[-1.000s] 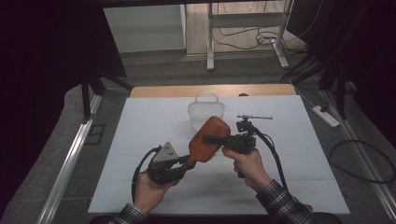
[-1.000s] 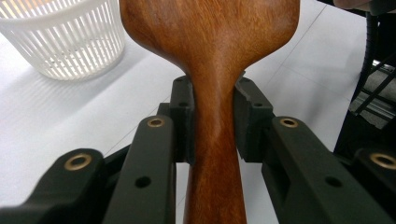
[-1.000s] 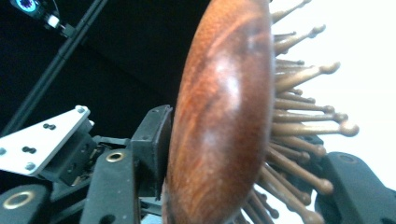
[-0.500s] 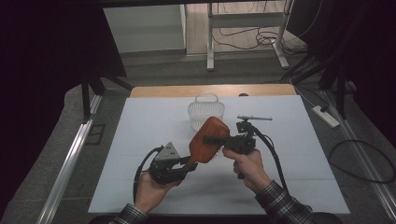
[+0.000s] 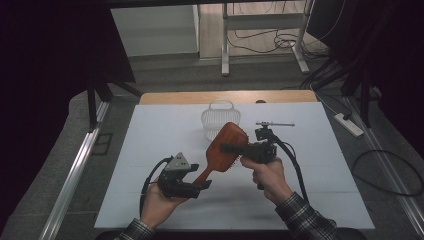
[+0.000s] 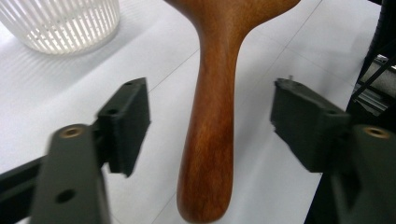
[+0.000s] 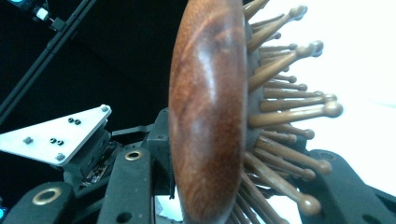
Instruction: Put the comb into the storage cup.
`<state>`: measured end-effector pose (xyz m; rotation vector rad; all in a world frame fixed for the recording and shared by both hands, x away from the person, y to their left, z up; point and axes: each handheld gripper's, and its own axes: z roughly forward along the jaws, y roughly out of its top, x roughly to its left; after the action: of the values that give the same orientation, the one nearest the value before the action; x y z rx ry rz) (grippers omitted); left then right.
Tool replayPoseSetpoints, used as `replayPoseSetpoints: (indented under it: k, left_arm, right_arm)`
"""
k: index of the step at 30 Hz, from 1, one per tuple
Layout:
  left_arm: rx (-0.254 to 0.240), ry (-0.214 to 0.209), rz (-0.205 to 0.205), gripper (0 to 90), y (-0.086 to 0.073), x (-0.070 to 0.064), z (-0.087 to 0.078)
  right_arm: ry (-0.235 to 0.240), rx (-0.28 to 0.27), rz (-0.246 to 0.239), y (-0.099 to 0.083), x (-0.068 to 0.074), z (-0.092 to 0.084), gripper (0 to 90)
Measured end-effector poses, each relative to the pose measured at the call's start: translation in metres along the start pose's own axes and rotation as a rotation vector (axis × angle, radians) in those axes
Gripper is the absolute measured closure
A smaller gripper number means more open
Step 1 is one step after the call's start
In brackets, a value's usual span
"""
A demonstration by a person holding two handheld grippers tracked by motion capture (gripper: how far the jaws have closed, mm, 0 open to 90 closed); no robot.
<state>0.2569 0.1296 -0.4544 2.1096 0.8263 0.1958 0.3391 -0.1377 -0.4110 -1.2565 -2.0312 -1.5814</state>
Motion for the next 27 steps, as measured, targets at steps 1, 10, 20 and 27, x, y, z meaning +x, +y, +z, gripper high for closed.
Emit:
replayPoseSetpoints:
  k: [1, 10, 20, 27]
  left_arm:
    - [0.001, 0.002, -0.001, 25.0, -0.001, 0.000, 0.000]
    - [0.016, -0.020, -0.046, 12.6, -0.007, 0.009, -0.007]
    - [0.025, -0.022, -0.049, 1.0, -0.015, 0.014, -0.014]
    - [0.012, -0.012, -0.046, 0.6, -0.022, 0.019, -0.021]
  right_arm:
    - [-0.004, 0.002, -0.007, 0.000, 0.001, 0.000, 54.2]
    - [-0.025, -0.005, -0.045, 0.004, 0.002, -0.002, 54.0]
    - [-0.053, -0.025, -0.065, 0.011, 0.001, -0.007, 54.0]
    - [-0.073, -0.036, -0.081, 0.015, -0.001, -0.007, 54.1]
